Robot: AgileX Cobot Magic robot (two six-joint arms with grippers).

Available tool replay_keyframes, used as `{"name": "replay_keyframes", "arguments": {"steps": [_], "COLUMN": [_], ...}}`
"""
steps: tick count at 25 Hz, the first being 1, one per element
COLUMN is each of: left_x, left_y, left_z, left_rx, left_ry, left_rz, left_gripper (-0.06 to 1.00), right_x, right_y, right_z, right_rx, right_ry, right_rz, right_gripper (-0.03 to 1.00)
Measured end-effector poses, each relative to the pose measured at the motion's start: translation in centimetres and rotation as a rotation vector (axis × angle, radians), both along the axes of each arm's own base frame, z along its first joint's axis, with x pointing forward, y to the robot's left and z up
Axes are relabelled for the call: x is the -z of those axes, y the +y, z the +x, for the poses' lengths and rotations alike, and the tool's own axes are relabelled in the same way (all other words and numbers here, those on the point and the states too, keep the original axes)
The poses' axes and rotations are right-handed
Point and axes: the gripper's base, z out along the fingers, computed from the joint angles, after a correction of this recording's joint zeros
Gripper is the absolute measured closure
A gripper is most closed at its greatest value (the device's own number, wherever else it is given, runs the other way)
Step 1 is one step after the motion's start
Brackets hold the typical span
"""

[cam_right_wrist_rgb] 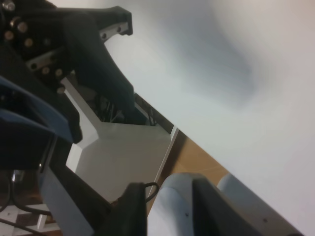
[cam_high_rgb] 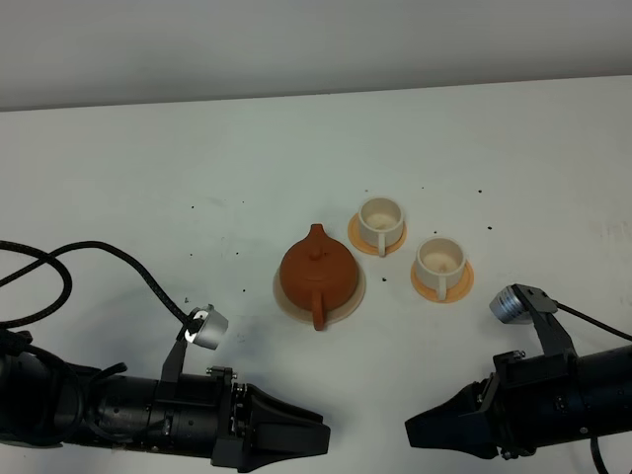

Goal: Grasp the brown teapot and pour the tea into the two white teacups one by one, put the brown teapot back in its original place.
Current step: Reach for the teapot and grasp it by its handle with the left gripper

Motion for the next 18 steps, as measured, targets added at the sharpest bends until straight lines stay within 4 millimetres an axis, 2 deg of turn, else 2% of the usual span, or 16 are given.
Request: {"name": "replay_keyframes", "arguments": {"steps": [18], "left_x": [-0.05], "left_y": [-0.01], "left_z": [-0.01], "left_rx": [-0.003], "left_ry": [0.012], "left_rz": [-0.005], "left_gripper": [0.55], "right_x": [0.02], "right_y": [-0.02], "right_z": [-0.07], "right_rx": [-0.03], "right_ry": [-0.009], "right_rz": [-0.014], "right_gripper": [0.72]}}
